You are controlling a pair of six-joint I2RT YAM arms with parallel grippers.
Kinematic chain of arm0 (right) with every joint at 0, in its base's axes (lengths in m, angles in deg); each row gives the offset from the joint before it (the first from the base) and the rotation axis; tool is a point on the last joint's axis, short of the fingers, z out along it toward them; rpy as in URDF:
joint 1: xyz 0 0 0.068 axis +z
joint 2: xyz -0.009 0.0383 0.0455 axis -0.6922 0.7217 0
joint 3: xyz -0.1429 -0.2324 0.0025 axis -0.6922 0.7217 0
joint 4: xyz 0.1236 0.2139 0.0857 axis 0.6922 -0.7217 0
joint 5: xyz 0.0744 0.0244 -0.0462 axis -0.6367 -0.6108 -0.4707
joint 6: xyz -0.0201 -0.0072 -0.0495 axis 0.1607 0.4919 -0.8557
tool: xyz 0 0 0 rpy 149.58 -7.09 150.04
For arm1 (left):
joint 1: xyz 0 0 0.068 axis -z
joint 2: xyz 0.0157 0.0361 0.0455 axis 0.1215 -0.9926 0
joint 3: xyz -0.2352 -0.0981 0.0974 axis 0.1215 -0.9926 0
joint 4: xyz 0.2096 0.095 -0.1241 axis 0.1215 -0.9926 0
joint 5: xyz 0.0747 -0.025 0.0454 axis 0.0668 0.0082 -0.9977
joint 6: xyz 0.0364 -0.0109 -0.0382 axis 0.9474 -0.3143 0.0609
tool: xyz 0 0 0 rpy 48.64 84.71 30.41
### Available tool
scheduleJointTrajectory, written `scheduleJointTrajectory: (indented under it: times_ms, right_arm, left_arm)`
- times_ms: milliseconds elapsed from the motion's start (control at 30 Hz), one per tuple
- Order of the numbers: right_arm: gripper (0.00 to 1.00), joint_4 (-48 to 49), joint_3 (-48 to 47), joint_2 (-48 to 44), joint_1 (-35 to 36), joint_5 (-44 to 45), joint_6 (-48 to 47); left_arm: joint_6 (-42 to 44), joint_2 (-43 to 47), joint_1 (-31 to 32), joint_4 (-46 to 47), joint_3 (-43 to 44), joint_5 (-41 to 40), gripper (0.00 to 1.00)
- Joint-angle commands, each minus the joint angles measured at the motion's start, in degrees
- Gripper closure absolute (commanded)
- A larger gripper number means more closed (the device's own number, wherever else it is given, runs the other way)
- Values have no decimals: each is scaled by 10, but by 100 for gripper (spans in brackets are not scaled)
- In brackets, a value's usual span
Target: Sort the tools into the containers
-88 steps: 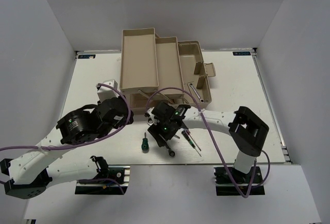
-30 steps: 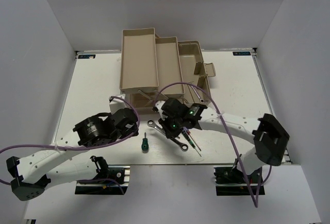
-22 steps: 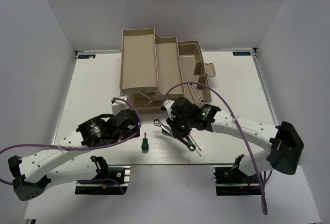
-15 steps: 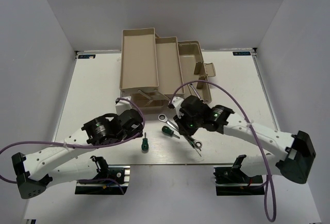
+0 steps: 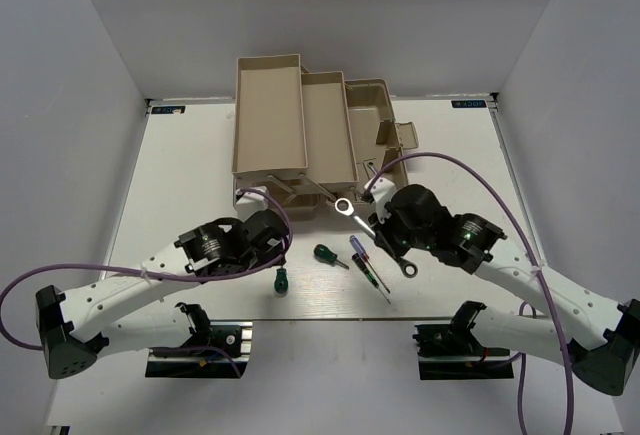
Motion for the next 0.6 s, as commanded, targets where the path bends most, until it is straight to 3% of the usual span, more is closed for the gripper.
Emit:
scheduleJointTrajectory:
  times_ms: [0, 333, 567]
  right_arm:
    - [100, 31, 1, -21, -16, 44, -25]
    - [100, 107, -9, -12, -81, 114, -56]
    - [100, 126, -45, 67, -134, 105, -45]
  left_arm:
    - [6, 1, -2, 22, -12, 5, 40]
    - [28, -21, -2, 54, -30, 15, 38]
    - [34, -27, -2, 65, -42, 15, 34]
